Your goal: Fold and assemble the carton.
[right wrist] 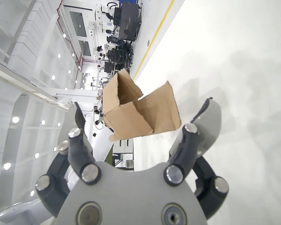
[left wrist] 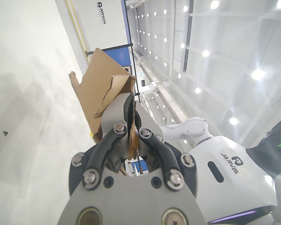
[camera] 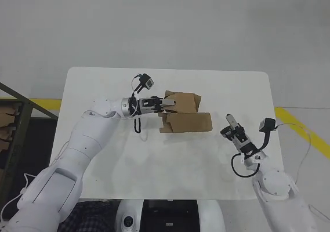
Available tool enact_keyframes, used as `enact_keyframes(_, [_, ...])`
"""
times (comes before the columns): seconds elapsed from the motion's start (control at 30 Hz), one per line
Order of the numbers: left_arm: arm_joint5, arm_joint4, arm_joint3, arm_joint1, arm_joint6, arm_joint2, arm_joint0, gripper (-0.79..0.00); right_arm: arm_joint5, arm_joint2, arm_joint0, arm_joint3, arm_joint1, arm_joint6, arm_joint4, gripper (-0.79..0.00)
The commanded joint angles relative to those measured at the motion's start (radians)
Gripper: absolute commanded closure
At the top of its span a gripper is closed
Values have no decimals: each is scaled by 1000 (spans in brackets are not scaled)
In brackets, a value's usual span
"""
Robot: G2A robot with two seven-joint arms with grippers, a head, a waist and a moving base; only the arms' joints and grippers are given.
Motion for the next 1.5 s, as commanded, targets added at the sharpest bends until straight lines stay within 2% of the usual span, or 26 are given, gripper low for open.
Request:
enact_keyframes(0.0, [13,-6,-6,2,-13,-1,4,0,-1,19,4,2,3,31,15,-785])
enact_keyframes(0.33, [82,-30,-54,11,-81,4,30,0,-119,53,138,99,23,468,196,-785])
enact_keyframes(0.6, [106,-50,-64,16,-105,6,47,0,-124,23,260,208,32,756,322,-785])
enact_keyframes(0.87, [99,-28,-75,15,-99,28,50,0,-137,-15,329,263,32,882,405,-785])
enact_keyframes(0.97, [98,-22,-81,15,-97,38,50,0,-133,-26,345,272,32,892,412,-785])
enact_keyframes(1.03, [94,-14,-83,15,-94,45,50,0,-126,-37,358,281,31,895,418,-705])
enact_keyframes(1.1, [89,-9,-82,14,-89,50,49,0,-124,-48,371,288,31,907,424,-508])
enact_keyframes(1.27, [85,-19,-85,15,-85,58,47,0,-115,-71,394,305,30,924,424,-536])
enact_keyframes(1.3, [85,-20,-86,15,-85,59,47,0,-113,-77,399,309,30,925,420,-486])
enact_keyframes(1.33, [85,-22,-87,15,-84,60,47,0,-110,-82,403,314,30,926,415,-391])
enact_keyframes(1.4, [84,-24,-88,15,-83,63,47,0,-108,-94,412,323,29,924,404,-409])
enact_keyframes(1.43, [83,-24,-89,15,-83,65,46,0,-106,-99,415,327,29,923,401,-471])
enact_keyframes(1.47, [83,-26,-91,15,-82,66,46,0,-105,-103,420,332,29,921,397,-499])
